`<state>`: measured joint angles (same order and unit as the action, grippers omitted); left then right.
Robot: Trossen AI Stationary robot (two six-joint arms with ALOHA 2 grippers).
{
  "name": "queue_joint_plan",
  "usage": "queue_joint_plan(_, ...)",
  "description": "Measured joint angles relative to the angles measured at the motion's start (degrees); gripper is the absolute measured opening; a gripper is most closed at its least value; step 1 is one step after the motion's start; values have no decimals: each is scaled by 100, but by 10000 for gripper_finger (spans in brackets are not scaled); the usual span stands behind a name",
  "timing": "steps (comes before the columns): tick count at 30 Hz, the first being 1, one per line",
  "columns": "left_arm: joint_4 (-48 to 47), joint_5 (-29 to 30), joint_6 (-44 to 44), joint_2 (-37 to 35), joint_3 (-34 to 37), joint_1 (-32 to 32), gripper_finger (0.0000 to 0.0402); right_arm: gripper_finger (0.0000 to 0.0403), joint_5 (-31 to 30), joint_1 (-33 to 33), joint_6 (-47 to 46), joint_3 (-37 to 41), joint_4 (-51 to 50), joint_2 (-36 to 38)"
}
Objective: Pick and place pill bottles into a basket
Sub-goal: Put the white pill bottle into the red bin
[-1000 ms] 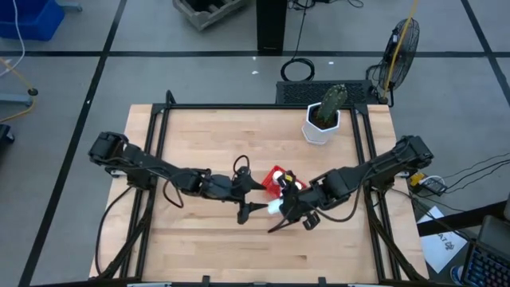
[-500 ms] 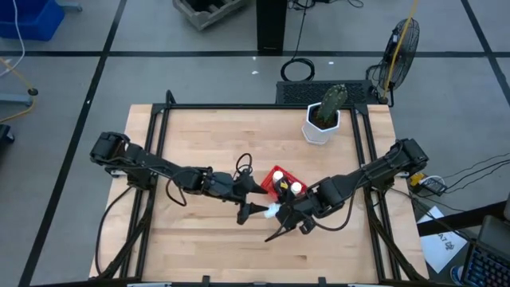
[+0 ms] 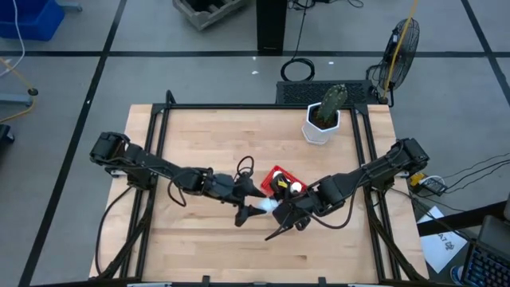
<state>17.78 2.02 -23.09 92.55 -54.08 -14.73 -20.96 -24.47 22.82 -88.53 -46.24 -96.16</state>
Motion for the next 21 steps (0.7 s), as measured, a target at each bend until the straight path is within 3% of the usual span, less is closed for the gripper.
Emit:
queue_joint_plan(8, -131, -94, -122, 2, 0, -4, 260, 146, -44, 4, 255, 0, 171, 1)
queue_joint_plan(17, -149, -215, 28, 2, 0, -5, 186, 146, -4, 4, 365, 0, 317, -15)
queue_joint_plan(21, -157, -217, 313, 2, 2, -47, 181, 146, -5, -4, 242, 0, 409, -20)
